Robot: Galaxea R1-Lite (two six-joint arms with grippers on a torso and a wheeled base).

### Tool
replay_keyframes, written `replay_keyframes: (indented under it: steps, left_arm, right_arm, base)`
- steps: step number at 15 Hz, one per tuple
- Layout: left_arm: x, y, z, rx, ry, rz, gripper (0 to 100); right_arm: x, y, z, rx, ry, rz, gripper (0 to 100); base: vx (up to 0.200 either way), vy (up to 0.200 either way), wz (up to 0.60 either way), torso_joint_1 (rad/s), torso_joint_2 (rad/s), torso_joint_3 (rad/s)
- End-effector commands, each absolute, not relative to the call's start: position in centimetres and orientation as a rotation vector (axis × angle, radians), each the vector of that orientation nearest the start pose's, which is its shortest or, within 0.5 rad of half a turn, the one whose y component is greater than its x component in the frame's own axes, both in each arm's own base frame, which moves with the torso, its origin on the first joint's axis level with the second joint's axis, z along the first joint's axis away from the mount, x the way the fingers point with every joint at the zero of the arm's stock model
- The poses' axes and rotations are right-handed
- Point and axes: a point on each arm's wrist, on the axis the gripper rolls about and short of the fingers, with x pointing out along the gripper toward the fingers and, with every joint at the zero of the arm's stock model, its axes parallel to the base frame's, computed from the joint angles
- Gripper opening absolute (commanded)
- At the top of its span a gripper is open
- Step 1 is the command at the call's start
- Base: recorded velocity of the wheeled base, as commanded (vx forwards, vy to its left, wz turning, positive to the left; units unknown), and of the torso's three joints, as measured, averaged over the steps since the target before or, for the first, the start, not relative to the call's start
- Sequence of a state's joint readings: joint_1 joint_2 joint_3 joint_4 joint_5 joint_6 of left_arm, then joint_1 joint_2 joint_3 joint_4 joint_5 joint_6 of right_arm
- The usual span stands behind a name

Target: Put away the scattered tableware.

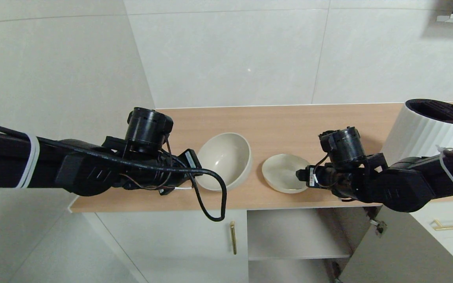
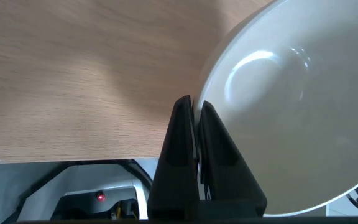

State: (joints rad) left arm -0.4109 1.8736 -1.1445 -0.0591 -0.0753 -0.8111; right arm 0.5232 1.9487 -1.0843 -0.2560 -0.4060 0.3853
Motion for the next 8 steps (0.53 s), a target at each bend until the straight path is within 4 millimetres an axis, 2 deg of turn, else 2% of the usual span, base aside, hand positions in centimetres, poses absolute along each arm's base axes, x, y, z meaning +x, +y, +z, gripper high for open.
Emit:
replay_keyframes:
  steps: [1,4,5,8]
  left_arm:
    - [32.02,-14.14,16.34,-0.653,0.810,-0.171,0]
    - [32.02,-14.14,16.34,-0.653,0.810,-0.171,0]
    - [31.99,-14.19,16.34,-0.658,0.811,-0.170,0]
    - [31.91,-14.32,16.40,-0.658,0.811,-0.173,0]
  right_arm:
    - [32.07,17.47,13.49,0.099,0.561,0.007,100]
    - [32.08,17.54,13.28,0.096,0.565,0.006,100]
    - [32.06,17.52,13.32,0.096,0.565,0.006,0]
    - [32.01,17.50,13.33,0.095,0.567,0.007,0]
  base:
    - [0.000,0.000,0.00,0.000,0.00,0.000]
    - [0.000,0.000,0.00,0.000,0.00,0.000]
    - [0.000,0.000,0.00,0.000,0.00,0.000]
    - [0.000,0.000,0.00,0.000,0.00,0.000]
